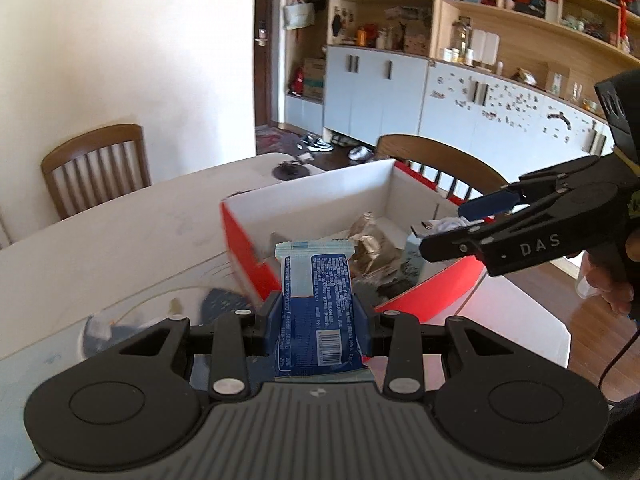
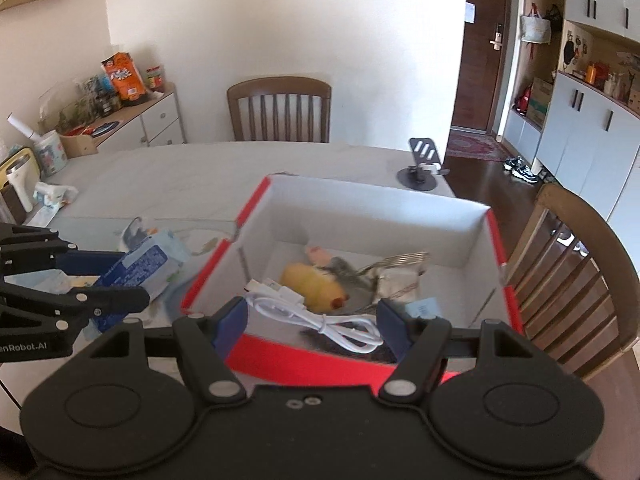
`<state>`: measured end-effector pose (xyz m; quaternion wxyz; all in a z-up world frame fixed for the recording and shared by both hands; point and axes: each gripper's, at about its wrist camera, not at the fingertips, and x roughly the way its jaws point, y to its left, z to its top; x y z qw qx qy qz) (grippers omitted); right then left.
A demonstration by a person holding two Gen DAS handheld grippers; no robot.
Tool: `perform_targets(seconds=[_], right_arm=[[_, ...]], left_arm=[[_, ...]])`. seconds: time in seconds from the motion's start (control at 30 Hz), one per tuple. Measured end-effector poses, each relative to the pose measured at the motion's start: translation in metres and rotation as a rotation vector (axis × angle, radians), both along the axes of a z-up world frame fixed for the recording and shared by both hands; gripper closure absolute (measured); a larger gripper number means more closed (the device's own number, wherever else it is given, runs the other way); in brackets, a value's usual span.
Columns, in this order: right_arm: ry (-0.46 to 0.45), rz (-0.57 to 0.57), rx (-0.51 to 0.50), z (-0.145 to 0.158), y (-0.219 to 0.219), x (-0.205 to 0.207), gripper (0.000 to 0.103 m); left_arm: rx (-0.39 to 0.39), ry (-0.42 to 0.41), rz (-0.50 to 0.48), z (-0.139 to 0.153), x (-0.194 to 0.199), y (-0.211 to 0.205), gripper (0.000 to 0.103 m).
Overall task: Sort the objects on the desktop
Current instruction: 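Carry the blue biscuit pack and white cable over the red shoebox, then lower and release the biscuit pack with left tool while right tool releases the cable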
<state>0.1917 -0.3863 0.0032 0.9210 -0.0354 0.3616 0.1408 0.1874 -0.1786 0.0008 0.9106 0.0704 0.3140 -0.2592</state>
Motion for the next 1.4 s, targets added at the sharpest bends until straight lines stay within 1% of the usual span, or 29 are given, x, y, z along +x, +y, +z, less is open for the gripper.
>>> perform_targets(seconds=[0.13, 0.3, 0.5, 0.57, 0.7, 0.83, 1.03, 1.13, 1.4], right_arm=[[-0.002, -0.017, 0.003, 0.001, -0.016, 0.011, 0.033], [-0.007, -0.032, -0.003, 0.001, -0.030, 0.026, 0.033], [-0.004, -0.045, -0.018, -0.003, -0.042, 0.047, 0.033], [-0.004, -0.044, -0.032, -0.005, -0.043, 0.054, 0.033], [-0.009, -0.043, -0.059, -0.010, -0.042, 0.071, 0.033], [0.006, -0.045, -0.070, -0.020, -0.042, 0.088, 0.033], [0.060, -0.057, -0.063, -0.037, -0.047, 0.110, 0.033], [0.077, -0.056, -0.074, -0.046, -0.045, 0.118, 0.033], [0.130, -0.049, -0.058, -0.063, -0.041, 0.133, 0.033]], left_arm=[[0.010, 0.028, -0.043, 0.001, 0.014, -0.019, 0.067], [0.023, 0.113, -0.102, -0.003, 0.037, -0.041, 0.067], [0.072, 0.124, -0.144, -0.003, 0.062, -0.063, 0.067], [0.088, 0.128, -0.148, -0.004, 0.071, -0.068, 0.067], [0.110, 0.171, -0.159, -0.010, 0.088, -0.079, 0.067], [0.144, 0.203, -0.167, -0.019, 0.101, -0.086, 0.067], [0.179, 0.250, -0.153, -0.036, 0.110, -0.092, 0.067], [0.184, 0.271, -0.148, -0.044, 0.114, -0.092, 0.067], [0.201, 0.305, -0.139, -0.057, 0.118, -0.091, 0.067]])
